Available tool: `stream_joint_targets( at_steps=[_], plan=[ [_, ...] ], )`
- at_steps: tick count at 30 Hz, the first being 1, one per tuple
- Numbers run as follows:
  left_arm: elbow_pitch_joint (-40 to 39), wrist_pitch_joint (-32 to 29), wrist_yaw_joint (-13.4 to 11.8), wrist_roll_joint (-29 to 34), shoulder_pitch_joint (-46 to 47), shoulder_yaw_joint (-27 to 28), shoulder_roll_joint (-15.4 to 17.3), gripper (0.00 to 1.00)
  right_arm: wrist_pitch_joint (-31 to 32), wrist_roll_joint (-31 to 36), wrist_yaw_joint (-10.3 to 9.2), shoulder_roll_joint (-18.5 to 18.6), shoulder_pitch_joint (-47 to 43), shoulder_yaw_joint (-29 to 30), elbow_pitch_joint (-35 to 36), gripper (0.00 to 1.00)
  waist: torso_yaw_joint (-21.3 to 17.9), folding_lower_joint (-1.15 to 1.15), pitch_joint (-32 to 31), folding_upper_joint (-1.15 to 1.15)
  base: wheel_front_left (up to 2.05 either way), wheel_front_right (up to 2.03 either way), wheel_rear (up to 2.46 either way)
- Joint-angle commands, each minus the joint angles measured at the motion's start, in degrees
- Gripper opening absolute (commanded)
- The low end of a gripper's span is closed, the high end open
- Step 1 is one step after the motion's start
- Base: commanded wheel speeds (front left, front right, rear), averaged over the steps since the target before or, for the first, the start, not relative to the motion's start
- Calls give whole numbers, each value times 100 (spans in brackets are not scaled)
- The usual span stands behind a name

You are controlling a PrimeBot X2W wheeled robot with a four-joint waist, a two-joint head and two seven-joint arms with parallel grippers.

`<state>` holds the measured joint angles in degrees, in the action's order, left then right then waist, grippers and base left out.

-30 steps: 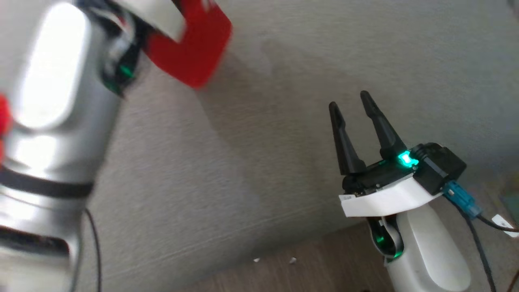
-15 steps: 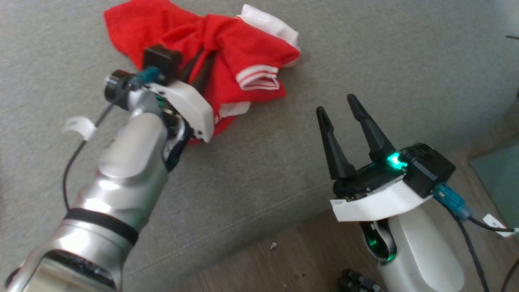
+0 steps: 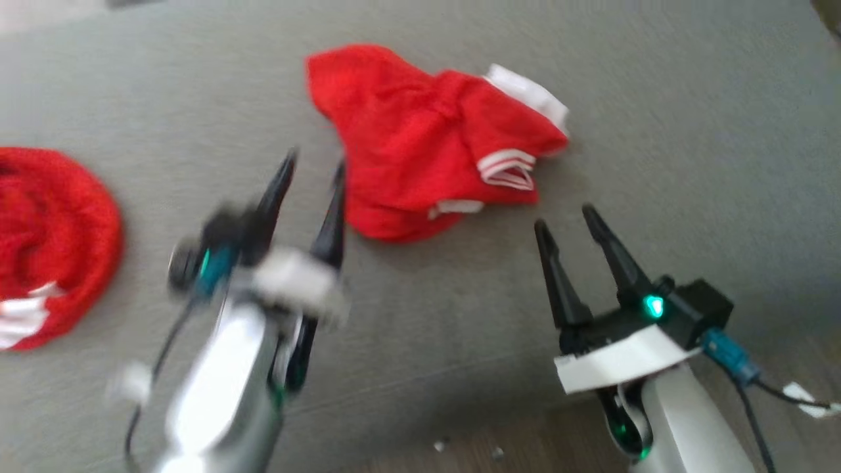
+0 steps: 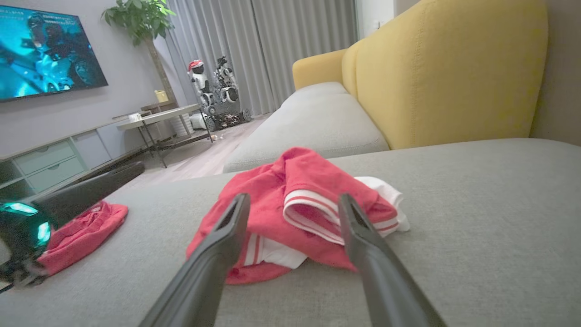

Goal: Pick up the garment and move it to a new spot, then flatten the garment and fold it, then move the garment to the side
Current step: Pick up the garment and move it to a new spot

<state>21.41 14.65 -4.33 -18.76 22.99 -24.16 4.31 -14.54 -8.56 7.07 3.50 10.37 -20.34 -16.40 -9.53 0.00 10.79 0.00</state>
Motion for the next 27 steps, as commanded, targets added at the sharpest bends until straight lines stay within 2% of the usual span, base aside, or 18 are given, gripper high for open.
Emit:
stream_joint_targets(
  at_steps=[1, 8, 15, 22, 27],
  plan=[
    [-470, 34, -72, 132, -110, 338, 66, 100, -46, 86, 42, -62, -22, -87, 152, 100, 534, 0, -551, 0, 0, 0, 0],
    [-2077, 34, -348, 888, -1857, 1161, -27, 100, -46, 227, 42, -62, -415, 158, 113, 100, 973, 0, -1056, 0, 0, 0, 0],
    [-2881, 34, -421, 1261, -2898, 1508, -106, 100, -46, 563, 42, -62, -874, 706, 414, 100, 1129, 0, -1264, 0, 0, 0, 0],
    [-2911, 34, -376, 1388, -3444, 1546, -136, 100, -46, 643, 42, -62, -1256, 752, 540, 100, 1103, 0, -1277, 0, 0, 0, 0],
    [-2838, 34, -404, 1593, -3471, 1342, -141, 100, -46, 562, 42, -62, -1265, 760, 576, 100, 1049, 0, -1271, 0, 0, 0, 0]
  ],
)
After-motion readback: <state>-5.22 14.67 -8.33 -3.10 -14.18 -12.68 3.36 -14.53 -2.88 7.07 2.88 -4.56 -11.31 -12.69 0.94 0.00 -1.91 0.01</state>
